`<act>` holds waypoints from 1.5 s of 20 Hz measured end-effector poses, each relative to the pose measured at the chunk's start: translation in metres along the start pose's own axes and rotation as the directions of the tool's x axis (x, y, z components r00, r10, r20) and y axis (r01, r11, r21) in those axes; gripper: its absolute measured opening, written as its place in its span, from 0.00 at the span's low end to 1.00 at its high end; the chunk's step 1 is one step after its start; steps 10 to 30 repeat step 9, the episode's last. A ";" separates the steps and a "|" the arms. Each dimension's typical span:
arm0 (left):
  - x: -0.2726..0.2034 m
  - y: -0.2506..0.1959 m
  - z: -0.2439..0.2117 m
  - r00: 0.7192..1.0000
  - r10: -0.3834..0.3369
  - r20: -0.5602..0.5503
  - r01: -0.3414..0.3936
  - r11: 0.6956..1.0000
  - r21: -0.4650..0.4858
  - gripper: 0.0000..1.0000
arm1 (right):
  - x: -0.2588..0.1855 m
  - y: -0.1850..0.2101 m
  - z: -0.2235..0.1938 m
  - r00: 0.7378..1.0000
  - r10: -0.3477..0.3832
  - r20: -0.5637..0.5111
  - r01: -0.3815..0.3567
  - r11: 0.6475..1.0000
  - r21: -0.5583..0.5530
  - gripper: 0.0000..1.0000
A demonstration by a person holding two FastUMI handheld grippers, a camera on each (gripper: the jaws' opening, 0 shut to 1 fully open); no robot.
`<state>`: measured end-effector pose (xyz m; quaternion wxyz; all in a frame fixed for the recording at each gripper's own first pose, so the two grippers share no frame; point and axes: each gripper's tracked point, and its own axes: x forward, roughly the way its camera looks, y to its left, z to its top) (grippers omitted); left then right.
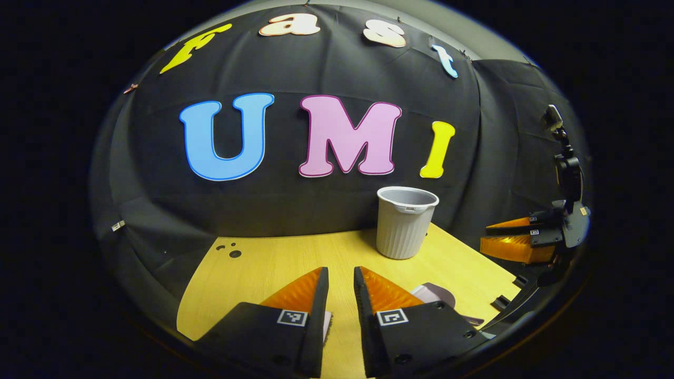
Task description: Pick up the small broom and dustpan from the desktop, sweep the trash into the dustpan with the broom, and then empty the trash into the garbage bin.
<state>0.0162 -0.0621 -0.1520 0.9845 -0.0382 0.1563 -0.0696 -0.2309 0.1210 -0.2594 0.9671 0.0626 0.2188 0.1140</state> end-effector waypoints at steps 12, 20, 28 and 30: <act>-0.007 -0.029 0.014 0.999 0.032 0.017 -0.032 0.999 0.016 0.34 | -0.014 -0.013 0.013 0.998 0.043 0.037 -0.042 0.999 -0.010 0.35; -0.007 -0.029 0.014 0.999 0.032 0.017 -0.032 0.999 0.016 0.34 | -0.014 -0.013 0.013 0.998 0.043 0.037 -0.042 0.999 -0.010 0.35; -0.007 -0.029 0.014 0.999 0.032 0.017 -0.032 0.999 0.016 0.34 | -0.014 -0.013 0.013 0.998 0.043 0.037 -0.042 0.999 -0.010 0.35; -0.007 -0.029 0.014 0.999 0.032 0.017 -0.032 0.999 0.016 0.34 | -0.014 -0.013 0.013 0.998 0.043 0.037 -0.042 0.999 -0.010 0.35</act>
